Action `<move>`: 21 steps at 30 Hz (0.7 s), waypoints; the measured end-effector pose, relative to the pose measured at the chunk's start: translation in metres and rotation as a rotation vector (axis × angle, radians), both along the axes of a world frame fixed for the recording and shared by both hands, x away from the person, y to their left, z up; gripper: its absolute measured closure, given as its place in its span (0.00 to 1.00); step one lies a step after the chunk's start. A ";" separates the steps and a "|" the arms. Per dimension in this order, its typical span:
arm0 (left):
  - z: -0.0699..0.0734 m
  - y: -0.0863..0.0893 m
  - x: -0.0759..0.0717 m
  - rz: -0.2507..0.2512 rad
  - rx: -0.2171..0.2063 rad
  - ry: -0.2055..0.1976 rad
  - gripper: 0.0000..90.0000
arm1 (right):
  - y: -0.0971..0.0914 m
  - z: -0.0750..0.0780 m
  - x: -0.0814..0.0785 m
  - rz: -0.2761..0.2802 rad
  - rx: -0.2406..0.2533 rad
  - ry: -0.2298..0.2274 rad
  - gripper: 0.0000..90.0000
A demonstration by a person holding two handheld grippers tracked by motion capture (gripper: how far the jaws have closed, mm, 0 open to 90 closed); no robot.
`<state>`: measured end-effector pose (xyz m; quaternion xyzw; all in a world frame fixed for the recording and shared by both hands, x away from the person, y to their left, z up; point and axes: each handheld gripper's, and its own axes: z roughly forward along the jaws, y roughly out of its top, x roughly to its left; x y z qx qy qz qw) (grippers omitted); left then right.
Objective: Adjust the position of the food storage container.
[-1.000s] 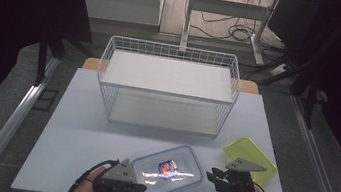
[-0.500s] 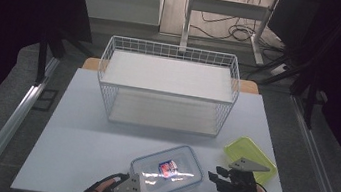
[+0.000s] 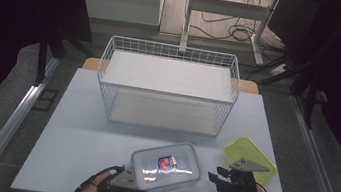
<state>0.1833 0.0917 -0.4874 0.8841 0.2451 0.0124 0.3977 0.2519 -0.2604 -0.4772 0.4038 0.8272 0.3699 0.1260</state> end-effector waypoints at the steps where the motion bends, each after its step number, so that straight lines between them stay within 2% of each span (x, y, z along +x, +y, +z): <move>1: 0.000 0.001 0.001 0.009 0.001 -0.006 1.00 | 0.000 0.000 0.000 -0.003 0.003 0.002 0.65; 3: -0.002 0.005 0.006 0.033 0.018 -0.017 1.00 | 0.000 -0.001 0.000 -0.003 0.002 0.001 0.65; 5: -0.004 0.009 0.011 0.042 0.010 -0.003 1.00 | 0.000 -0.001 0.001 -0.001 0.003 0.002 0.65; 6: -0.005 0.011 0.013 0.051 -0.007 0.013 1.00 | 0.000 -0.001 0.001 0.000 0.002 0.003 0.65; 10: -0.005 0.015 0.018 0.073 0.008 -0.003 1.00 | 0.001 -0.002 0.001 0.002 0.005 0.002 0.64; 20: -0.005 0.025 0.029 0.106 0.010 0.003 1.00 | 0.000 -0.002 0.001 0.003 0.008 0.004 0.64; 21: -0.005 0.025 0.030 0.110 -0.001 0.010 1.00 | 0.000 -0.003 0.001 0.004 0.008 0.003 0.64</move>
